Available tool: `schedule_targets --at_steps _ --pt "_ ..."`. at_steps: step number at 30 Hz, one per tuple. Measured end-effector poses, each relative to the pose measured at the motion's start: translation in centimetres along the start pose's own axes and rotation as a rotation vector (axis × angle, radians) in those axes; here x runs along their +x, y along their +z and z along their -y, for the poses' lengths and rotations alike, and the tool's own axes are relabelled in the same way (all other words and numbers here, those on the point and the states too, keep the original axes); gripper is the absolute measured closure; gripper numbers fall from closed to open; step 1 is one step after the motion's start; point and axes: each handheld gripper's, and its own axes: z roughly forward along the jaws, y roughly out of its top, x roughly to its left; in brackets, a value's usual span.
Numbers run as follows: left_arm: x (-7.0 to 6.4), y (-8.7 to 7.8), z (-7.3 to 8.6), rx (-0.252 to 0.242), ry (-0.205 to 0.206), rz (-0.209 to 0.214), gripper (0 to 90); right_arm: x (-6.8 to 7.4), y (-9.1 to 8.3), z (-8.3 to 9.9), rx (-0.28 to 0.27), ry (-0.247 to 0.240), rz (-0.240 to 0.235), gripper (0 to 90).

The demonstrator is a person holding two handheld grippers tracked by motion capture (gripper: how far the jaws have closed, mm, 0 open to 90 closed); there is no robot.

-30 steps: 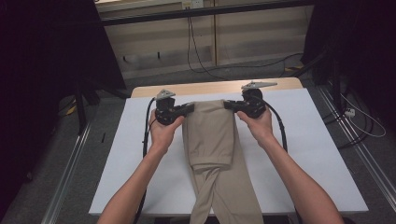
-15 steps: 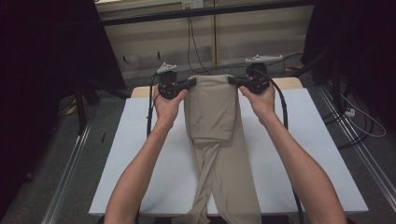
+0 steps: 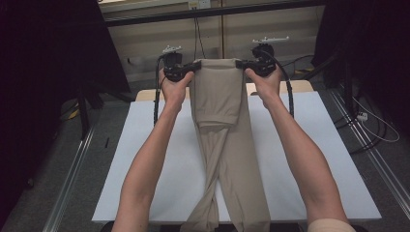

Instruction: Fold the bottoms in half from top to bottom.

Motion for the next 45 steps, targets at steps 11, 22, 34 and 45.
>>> schedule_targets --at_steps 11,22,34,45 --pt "0.0 0.3 5.0 0.140 0.041 -0.054 31.0 -1.4 1.7 4.4 0.118 0.032 0.059 49.0" --pt "-3.9 -6.5 11.1 0.169 0.097 0.035 20.4 3.2 -5.5 12.1 0.146 -0.035 -0.114 50.6" --pt "-5.5 -14.1 19.0 0.296 0.123 0.062 18.3 13.1 -7.5 21.4 0.358 -0.214 -0.407 68.3" --pt "-4.6 -14.5 20.9 0.307 0.077 0.039 18.4 16.4 -6.0 24.3 0.449 -0.327 -0.511 61.2"
